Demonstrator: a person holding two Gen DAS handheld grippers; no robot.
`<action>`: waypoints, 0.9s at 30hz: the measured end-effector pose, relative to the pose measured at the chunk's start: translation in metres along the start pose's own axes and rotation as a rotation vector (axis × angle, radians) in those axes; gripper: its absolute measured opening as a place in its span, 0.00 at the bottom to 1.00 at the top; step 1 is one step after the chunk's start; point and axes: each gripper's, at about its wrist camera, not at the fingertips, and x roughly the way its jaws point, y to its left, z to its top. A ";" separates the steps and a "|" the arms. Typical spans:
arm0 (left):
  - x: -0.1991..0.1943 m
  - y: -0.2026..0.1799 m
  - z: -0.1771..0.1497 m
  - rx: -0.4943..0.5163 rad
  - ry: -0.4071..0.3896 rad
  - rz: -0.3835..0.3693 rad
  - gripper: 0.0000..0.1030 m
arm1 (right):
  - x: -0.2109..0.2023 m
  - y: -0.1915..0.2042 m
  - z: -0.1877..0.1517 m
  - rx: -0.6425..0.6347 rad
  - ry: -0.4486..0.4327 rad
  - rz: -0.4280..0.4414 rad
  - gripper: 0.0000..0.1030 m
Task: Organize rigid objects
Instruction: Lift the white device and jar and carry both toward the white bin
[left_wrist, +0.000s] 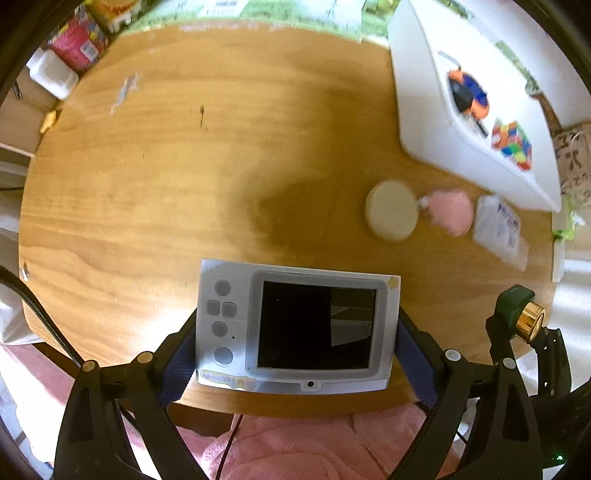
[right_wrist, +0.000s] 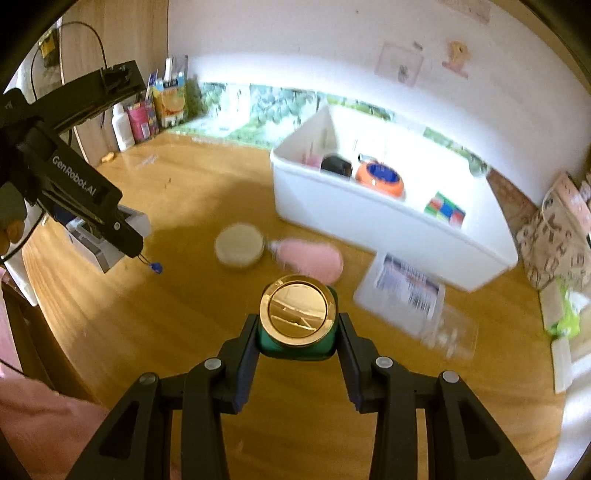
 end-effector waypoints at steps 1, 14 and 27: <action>-0.005 -0.003 0.003 -0.002 -0.015 0.000 0.91 | -0.002 -0.001 0.005 -0.006 -0.010 0.002 0.39; -0.045 -0.038 0.046 -0.057 -0.142 -0.025 0.91 | -0.004 -0.049 0.063 -0.118 -0.120 0.063 0.39; -0.061 -0.086 0.067 -0.104 -0.248 -0.080 0.92 | 0.012 -0.115 0.095 -0.124 -0.163 0.096 0.39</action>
